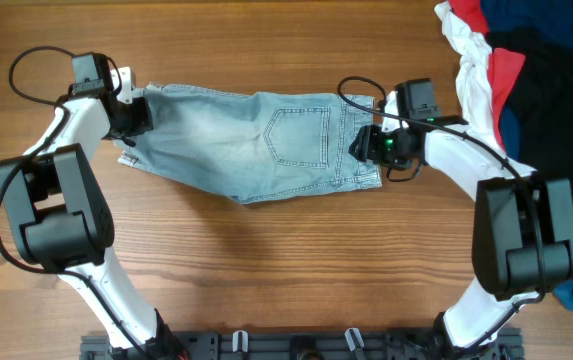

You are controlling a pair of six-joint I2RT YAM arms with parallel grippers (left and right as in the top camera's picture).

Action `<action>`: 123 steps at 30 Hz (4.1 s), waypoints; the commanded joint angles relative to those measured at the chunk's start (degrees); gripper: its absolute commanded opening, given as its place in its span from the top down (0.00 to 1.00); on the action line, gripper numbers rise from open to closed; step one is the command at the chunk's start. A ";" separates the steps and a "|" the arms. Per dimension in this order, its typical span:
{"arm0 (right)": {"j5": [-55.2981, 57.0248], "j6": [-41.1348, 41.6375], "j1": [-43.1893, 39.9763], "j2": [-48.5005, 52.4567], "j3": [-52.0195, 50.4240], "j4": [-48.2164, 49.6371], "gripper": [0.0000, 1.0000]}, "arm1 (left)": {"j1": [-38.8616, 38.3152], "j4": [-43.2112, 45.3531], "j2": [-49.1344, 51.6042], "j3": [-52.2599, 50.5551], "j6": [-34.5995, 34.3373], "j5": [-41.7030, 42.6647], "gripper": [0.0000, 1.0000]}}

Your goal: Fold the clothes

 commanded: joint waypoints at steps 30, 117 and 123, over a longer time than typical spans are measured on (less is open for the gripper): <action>-9.77 -14.84 -4.48 -5.95 31.98 -30.01 0.96 | -20.09 -10.54 4.72 -1.16 -23.61 6.45 0.96; -12.76 -7.82 3.26 7.67 32.74 -16.46 0.22 | -31.08 -30.84 -7.65 -1.33 16.02 -4.17 0.41; -12.52 -7.78 3.26 7.67 32.74 -16.44 0.21 | -31.36 -25.75 -0.70 -1.33 15.74 -6.86 0.33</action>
